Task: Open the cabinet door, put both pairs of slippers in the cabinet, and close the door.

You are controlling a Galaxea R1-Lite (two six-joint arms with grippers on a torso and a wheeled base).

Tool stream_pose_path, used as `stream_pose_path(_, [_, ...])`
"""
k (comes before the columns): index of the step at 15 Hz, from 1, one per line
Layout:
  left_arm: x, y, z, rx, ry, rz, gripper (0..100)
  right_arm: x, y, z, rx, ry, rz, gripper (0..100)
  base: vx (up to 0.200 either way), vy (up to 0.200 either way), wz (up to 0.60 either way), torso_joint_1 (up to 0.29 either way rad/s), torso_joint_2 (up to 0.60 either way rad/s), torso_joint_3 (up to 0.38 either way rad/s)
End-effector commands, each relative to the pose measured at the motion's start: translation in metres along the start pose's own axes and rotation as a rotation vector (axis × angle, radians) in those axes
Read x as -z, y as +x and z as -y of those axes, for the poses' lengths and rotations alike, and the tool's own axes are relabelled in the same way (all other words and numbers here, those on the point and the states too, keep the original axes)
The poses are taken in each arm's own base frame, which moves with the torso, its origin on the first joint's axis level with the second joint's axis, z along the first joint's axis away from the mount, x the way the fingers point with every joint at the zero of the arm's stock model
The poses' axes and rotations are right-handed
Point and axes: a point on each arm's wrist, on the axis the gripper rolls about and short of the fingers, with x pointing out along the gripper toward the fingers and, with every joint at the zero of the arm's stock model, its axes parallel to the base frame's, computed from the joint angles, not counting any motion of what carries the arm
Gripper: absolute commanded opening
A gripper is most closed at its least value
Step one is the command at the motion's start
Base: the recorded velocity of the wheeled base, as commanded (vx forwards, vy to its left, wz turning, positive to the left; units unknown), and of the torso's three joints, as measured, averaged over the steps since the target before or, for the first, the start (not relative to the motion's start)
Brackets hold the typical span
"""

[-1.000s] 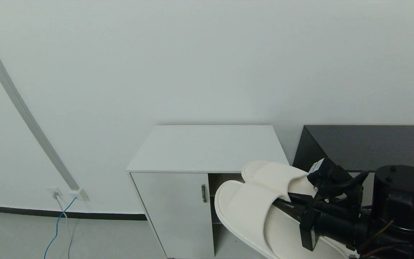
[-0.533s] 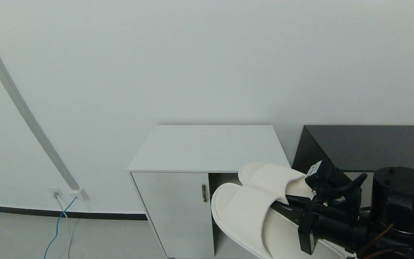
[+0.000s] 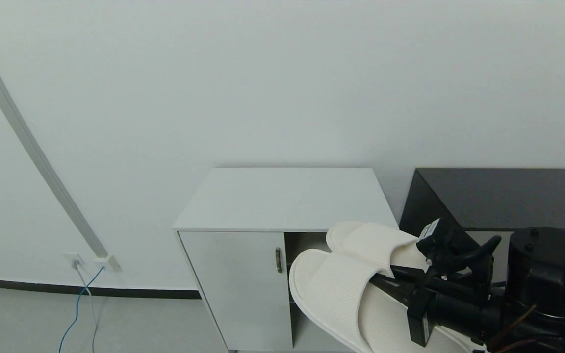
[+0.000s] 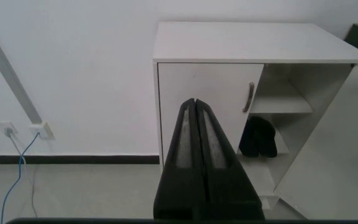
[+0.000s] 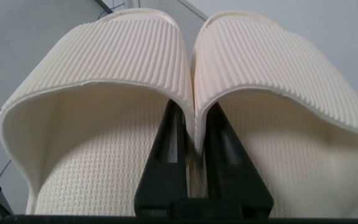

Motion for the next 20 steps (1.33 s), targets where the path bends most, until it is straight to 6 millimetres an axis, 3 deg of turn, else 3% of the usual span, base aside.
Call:
stream_pose_path(1, [0.0000,0.0001,0.0000,-0.001,0.000,-0.002,0,0.0002,0.0003,-0.0004,-0.002,-0.001,-0.001,0,0.000,0.000,0.00,-0.149,0.34,0.178])
stream_pose_path(20, [0.0000,0.0001,0.0000,-0.002,0.000,-0.002,0,0.0059,0.0011,-0.0059,-0.027,-0.003,-0.024,0,0.000,0.000,0.00,-0.172,0.40,0.227])
